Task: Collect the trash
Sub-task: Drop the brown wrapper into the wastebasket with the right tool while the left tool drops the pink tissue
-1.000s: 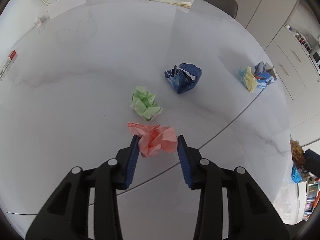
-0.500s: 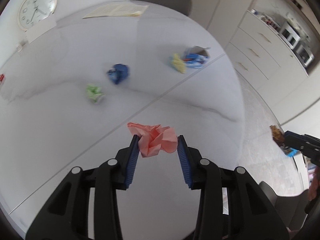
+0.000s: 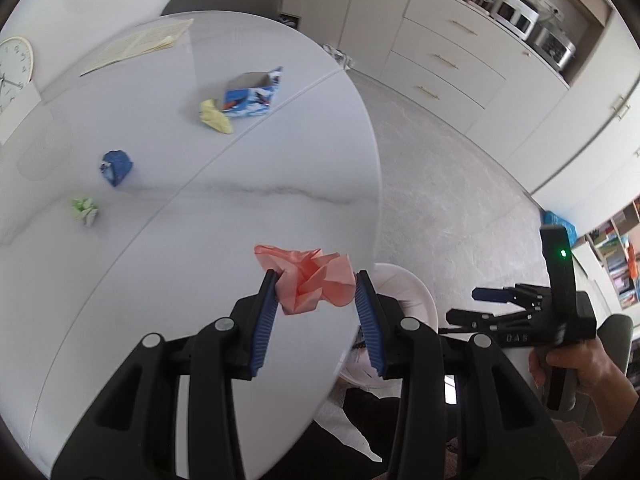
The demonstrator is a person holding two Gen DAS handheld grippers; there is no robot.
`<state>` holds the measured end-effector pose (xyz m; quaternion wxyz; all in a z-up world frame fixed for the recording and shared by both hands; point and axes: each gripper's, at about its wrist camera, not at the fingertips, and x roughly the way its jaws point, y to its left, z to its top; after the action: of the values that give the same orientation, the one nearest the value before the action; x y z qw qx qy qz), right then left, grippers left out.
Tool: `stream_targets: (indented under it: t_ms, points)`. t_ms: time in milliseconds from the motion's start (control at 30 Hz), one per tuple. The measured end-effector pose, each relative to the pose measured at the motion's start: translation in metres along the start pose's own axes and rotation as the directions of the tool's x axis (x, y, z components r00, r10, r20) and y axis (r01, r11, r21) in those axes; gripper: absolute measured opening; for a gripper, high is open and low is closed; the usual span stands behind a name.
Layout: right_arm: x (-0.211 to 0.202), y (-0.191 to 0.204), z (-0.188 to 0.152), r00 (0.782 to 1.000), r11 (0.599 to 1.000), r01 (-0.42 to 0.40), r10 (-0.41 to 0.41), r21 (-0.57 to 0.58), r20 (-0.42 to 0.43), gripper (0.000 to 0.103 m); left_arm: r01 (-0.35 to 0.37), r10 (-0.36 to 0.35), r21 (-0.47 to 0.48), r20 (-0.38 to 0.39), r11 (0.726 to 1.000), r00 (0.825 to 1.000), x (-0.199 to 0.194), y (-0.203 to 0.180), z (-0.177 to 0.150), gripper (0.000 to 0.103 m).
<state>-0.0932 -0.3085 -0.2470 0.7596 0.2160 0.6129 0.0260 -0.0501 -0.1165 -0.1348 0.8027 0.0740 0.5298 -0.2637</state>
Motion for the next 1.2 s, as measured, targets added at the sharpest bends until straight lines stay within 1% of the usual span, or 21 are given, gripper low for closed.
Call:
stream_targets:
  t_ms: [33, 100, 133, 233, 367, 500, 533, 600, 633, 667, 767, 900, 1033, 1200]
  points:
    - [-0.005, -0.006, -0.002, 1.0, 1.0, 0.007, -0.007, 0.019, 0.009, 0.086, 0.003, -0.003, 0.014, -0.005, 1.0, 1.0, 0.002, -0.006, -0.001, 0.039]
    - [-0.018, -0.016, -0.002, 0.999, 0.999, 0.033, -0.035, 0.043, 0.036, 0.095, 0.013, -0.012, 0.045, -0.017, 0.999, 1.0, 0.006, -0.021, -0.004, 0.039]
    - [-0.024, -0.02, -0.002, 0.997, 0.997, 0.05, -0.053, 0.054, 0.049, 0.096, 0.019, -0.017, 0.065, -0.026, 0.998, 1.0, 0.009, -0.03, -0.005, 0.039]
    - [-0.043, -0.035, 0.002, 0.993, 0.994, 0.075, -0.082, 0.081, 0.084, 0.096, 0.045, -0.039, 0.117, -0.048, 0.992, 0.998, 0.018, -0.055, -0.007, 0.039]
    - [-0.064, -0.053, 0.001, 0.989, 0.991, 0.081, -0.093, 0.105, 0.115, 0.097, 0.087, -0.072, 0.18, -0.086, 0.98, 0.994, 0.033, -0.088, -0.01, 0.039]
    - [-0.075, -0.059, -0.001, 0.988, 0.992, 0.075, -0.088, 0.105, 0.129, 0.098, 0.125, -0.098, 0.203, -0.139, 0.971, 0.985, 0.048, -0.112, -0.013, 0.04]
    - [-0.076, -0.061, -0.001, 0.988, 0.992, 0.073, -0.086, 0.104, 0.128, 0.098, 0.135, -0.105, 0.2, -0.152, 0.97, 0.983, 0.052, -0.115, -0.014, 0.044]
    - [-0.077, -0.063, -0.001, 0.989, 0.993, 0.072, -0.084, 0.097, 0.124, 0.098, 0.147, -0.112, 0.19, -0.182, 0.971, 0.977, 0.058, -0.121, -0.017, 0.056]
    - [-0.076, -0.063, -0.002, 0.989, 0.993, 0.072, -0.083, 0.094, 0.122, 0.098, 0.132, -0.098, 0.181, -0.188, 0.974, 0.977, 0.059, -0.123, -0.017, 0.071]
    - [-0.077, -0.063, -0.002, 0.989, 0.993, 0.072, -0.083, 0.09, 0.119, 0.098, 0.114, -0.083, 0.174, -0.177, 0.978, 0.981, 0.058, -0.124, -0.018, 0.08]
    - [-0.076, -0.062, -0.003, 0.989, 0.994, 0.082, -0.09, 0.072, 0.114, 0.098, 0.107, -0.082, 0.164, -0.151, 0.981, 0.985, 0.051, -0.127, -0.017, 0.091]
    - [-0.077, -0.059, -0.001, 0.99, 0.996, 0.081, -0.086, 0.048, 0.114, 0.098, 0.094, -0.074, 0.14, -0.143, 0.986, 0.987, 0.049, -0.124, -0.014, 0.095]
    - [-0.078, -0.052, 0.003, 0.989, 0.996, 0.081, -0.085, 0.033, 0.121, 0.098, 0.075, -0.059, 0.115, -0.133, 0.991, 0.989, 0.048, -0.121, -0.01, 0.095]
    - [-0.076, -0.044, 0.009, 0.989, 0.997, 0.077, -0.079, 0.02, 0.123, 0.098, 0.069, -0.058, 0.09, -0.119, 0.994, 0.991, 0.042, -0.113, -0.006, 0.095]
